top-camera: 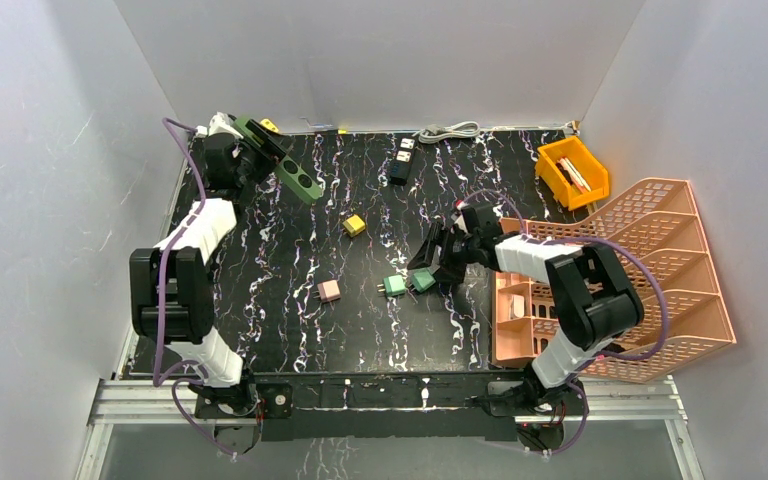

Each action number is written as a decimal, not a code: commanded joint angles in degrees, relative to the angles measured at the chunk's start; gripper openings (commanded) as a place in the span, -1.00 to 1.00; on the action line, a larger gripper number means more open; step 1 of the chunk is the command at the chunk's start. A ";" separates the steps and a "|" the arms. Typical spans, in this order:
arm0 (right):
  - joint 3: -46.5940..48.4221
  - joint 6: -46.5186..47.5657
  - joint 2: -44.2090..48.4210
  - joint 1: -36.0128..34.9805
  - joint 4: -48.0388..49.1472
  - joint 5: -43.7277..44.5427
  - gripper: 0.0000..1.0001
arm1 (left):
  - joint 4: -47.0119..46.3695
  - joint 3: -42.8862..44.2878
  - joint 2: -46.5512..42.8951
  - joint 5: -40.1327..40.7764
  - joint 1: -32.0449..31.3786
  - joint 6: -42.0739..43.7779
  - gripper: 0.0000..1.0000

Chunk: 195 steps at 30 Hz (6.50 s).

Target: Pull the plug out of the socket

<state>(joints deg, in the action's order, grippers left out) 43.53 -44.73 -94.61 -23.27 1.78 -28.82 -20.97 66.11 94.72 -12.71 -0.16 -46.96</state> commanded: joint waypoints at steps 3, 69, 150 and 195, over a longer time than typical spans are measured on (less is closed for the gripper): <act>9.17 12.09 8.19 -0.05 -13.30 17.04 0.90 | -10.71 -0.17 -0.48 -5.39 -0.47 -3.21 -1.00; 71.85 24.05 -24.11 -12.04 -14.42 8.60 -1.00 | 0.09 5.15 1.62 -39.97 -11.12 17.40 0.14; 35.25 21.17 -1.36 -5.48 0.76 2.76 -1.00 | 10.95 7.42 10.80 -18.50 -1.91 13.92 -1.00; 47.92 32.89 -20.46 -6.93 -8.29 20.84 0.47 | 6.89 3.33 8.48 -22.69 0.29 11.51 -1.00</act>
<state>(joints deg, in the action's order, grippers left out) 92.23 -18.96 -125.25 -26.85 -7.07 -20.03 -10.68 69.54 109.71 -32.60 -0.43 -35.66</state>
